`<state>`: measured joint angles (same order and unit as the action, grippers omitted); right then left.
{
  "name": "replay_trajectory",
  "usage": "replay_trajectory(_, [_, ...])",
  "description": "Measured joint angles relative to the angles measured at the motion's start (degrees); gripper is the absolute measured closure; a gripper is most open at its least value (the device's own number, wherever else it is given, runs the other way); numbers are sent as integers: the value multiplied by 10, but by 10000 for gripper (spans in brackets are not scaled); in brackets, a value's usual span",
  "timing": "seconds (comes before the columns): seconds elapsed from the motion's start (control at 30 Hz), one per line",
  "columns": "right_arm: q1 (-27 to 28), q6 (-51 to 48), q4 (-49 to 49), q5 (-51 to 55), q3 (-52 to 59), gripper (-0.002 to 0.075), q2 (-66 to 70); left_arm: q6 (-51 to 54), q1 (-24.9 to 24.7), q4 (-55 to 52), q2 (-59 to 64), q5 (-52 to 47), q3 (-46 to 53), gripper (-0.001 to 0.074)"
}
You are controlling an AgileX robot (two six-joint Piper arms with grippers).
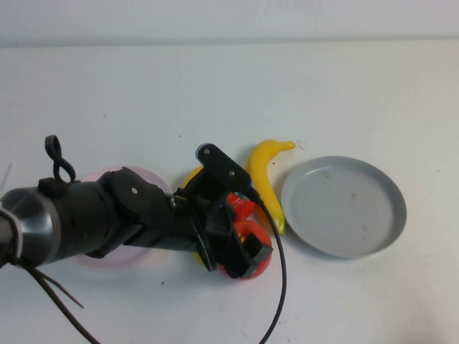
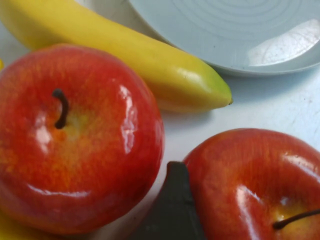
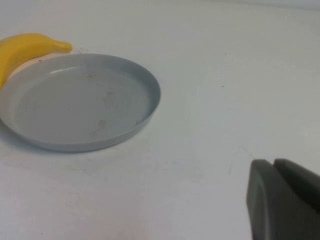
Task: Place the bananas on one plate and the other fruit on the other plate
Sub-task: Put one type of fruit in the left plate
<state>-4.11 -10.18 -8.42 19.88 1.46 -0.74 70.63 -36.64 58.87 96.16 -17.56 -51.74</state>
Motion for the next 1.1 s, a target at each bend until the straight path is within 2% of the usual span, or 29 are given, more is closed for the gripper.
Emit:
replay_trajectory(0.33, [0,0,0,0,0,741,0,-5,0,-5,-38,-11,3,160])
replay_trajectory(0.53, [0,0,0,0,0,741,0,-69,7,-18,-106,-15,4,160])
replay_trajectory(0.63, [0,0,0,0,0,741,0,-128,43,-33,-132,-20,4,160])
replay_trajectory(0.73, [0,0,0,0,0,741,0,-179,114,-66,-137,-31,4,160])
replay_trajectory(0.9, [0,0,0,0,0,741,0,-203,212,-115,-127,-34,6,160])
replay_trajectory(1.1, [0,0,0,0,0,741,0,-206,273,-138,-90,-30,6,160])
